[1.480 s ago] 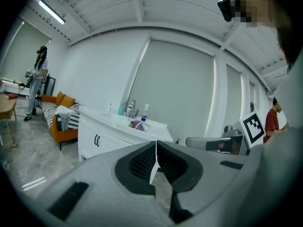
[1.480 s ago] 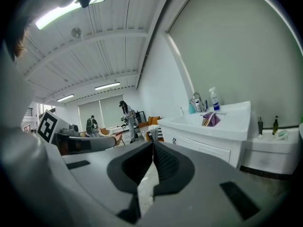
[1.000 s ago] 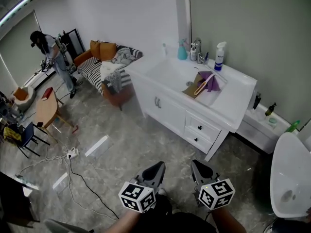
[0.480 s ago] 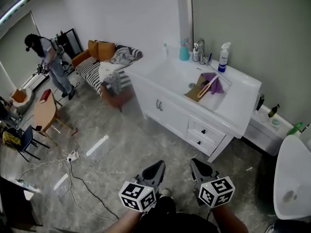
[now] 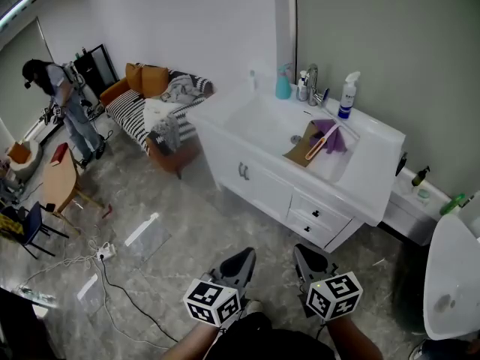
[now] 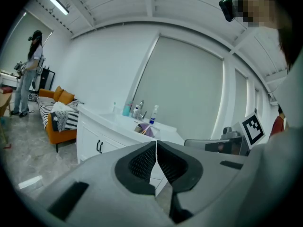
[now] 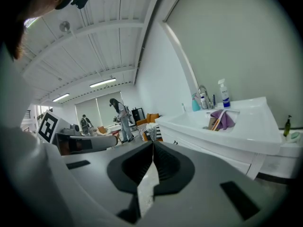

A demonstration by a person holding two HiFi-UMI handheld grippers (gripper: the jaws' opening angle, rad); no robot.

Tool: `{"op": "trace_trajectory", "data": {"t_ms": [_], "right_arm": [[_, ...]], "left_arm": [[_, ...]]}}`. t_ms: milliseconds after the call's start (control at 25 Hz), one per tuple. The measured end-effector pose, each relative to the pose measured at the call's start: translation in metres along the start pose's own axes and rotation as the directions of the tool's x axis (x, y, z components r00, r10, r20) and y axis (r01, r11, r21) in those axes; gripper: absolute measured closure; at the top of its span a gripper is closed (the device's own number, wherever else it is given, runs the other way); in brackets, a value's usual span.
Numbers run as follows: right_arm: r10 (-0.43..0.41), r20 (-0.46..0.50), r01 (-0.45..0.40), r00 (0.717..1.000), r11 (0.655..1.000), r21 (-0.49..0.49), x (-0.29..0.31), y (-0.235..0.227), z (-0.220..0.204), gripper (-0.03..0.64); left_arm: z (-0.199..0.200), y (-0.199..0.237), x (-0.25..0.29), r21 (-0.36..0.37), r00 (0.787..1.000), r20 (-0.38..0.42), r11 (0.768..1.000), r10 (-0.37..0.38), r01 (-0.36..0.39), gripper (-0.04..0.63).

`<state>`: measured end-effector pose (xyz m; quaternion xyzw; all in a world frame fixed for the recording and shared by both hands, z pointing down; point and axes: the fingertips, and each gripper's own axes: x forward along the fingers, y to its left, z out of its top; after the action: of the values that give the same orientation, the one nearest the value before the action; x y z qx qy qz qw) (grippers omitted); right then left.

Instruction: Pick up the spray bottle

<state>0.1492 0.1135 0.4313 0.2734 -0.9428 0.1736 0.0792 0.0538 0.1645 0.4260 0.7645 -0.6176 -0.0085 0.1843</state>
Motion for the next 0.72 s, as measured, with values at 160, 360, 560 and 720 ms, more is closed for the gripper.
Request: {"op": "trace_trajectory", "data": {"t_ms": [160, 360, 560, 720], "right_arm": [[-0.008, -0.012, 0.008, 1.000, 1.000, -0.005, 0.025, 0.004, 0.003, 0.611], [-0.022, -0.012, 0.022, 1.000, 1.000, -0.007, 0.060, 0.006, 0.012, 0.609], [-0.024, -0.014, 0.024, 1.000, 1.000, -0.004, 0.094, 0.011, 0.017, 0.610], [-0.038, -0.008, 0.038, 0.999, 0.999, -0.005, 0.115, 0.014, 0.021, 0.609]], "left_arm": [[0.008, 0.026, 0.007, -0.007, 1.000, 0.002, 1.000, -0.010, 0.010, 0.584], [0.020, 0.059, 0.015, -0.010, 1.000, 0.000, 1.000, -0.019, 0.019, 0.584], [0.027, 0.088, 0.020, -0.011, 0.999, -0.007, 0.999, -0.032, 0.031, 0.584], [0.031, 0.109, 0.025, -0.014, 0.999, -0.012, 0.999, -0.047, 0.046, 0.584]]}}
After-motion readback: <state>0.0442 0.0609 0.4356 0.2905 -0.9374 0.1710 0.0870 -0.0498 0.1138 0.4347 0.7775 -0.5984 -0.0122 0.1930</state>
